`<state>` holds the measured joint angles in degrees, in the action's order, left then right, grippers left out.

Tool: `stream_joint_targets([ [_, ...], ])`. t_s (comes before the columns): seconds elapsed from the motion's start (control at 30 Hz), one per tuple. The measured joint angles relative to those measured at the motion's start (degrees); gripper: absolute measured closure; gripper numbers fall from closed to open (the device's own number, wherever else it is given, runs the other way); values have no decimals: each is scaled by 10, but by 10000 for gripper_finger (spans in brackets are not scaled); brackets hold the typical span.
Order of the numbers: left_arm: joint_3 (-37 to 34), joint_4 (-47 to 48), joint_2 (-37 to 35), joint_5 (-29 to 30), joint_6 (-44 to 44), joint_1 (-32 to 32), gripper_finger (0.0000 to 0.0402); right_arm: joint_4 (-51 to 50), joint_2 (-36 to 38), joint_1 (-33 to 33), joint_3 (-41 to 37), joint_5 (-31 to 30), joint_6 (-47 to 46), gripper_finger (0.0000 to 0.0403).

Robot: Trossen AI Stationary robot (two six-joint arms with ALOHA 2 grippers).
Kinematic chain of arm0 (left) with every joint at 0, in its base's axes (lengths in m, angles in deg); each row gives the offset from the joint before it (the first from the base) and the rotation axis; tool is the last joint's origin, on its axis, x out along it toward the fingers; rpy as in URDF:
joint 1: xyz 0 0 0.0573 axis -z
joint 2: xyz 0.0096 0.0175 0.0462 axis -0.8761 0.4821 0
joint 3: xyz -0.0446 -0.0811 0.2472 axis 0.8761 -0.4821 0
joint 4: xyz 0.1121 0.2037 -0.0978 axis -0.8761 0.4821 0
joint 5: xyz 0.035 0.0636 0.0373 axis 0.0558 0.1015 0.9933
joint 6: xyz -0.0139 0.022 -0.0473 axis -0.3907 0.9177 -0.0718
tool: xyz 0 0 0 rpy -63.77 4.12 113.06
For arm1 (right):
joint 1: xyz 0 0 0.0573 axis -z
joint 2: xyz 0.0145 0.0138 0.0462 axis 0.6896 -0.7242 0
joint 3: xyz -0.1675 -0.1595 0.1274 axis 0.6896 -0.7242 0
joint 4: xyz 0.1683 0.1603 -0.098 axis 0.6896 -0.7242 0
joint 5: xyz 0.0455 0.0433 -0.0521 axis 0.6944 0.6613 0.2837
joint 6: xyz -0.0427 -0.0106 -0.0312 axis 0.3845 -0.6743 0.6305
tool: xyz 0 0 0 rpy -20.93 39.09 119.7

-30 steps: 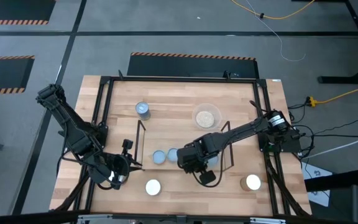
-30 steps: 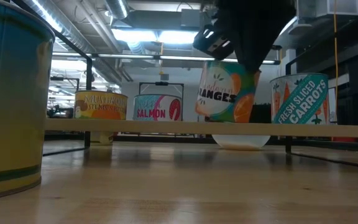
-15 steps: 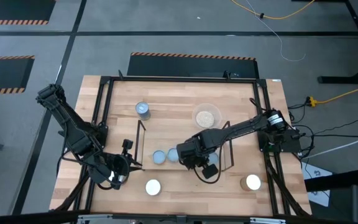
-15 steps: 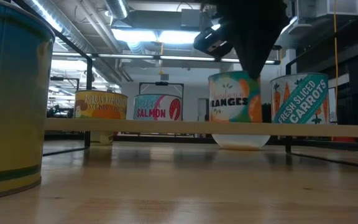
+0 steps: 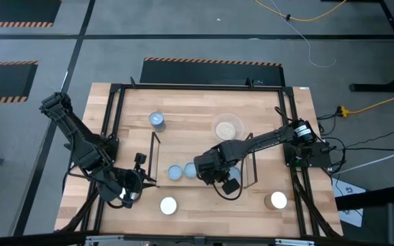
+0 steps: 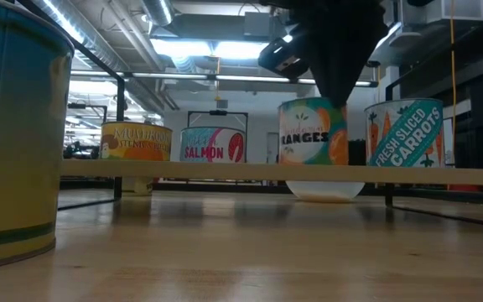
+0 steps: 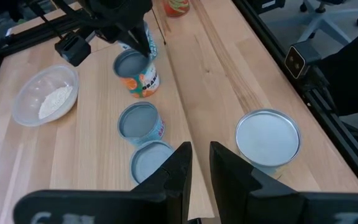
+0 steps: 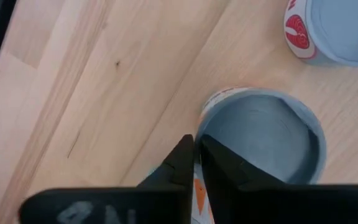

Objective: Pick and place cans onto a shelf
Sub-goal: Put the canned oranges on the shelf, then put the canned carrots on the shelf

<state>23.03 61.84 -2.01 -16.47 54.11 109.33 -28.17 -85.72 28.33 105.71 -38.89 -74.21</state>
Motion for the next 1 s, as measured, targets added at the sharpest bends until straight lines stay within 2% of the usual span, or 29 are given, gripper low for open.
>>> stream_joint_targets([
  [0.17,0,0,0,0,0,0,351,4,1,0,0,0,0,348],
  [0.6,0,0,0,0,0,0,351,3,1,0,3,2,1,344],
  [0.77,0,0,0,0,0,0,351,-24,3,-5,43,2,2,344],
  [1.0,0,-5,0,0,-1,0,351,-84,3,-17,149,2,-25,344],
])
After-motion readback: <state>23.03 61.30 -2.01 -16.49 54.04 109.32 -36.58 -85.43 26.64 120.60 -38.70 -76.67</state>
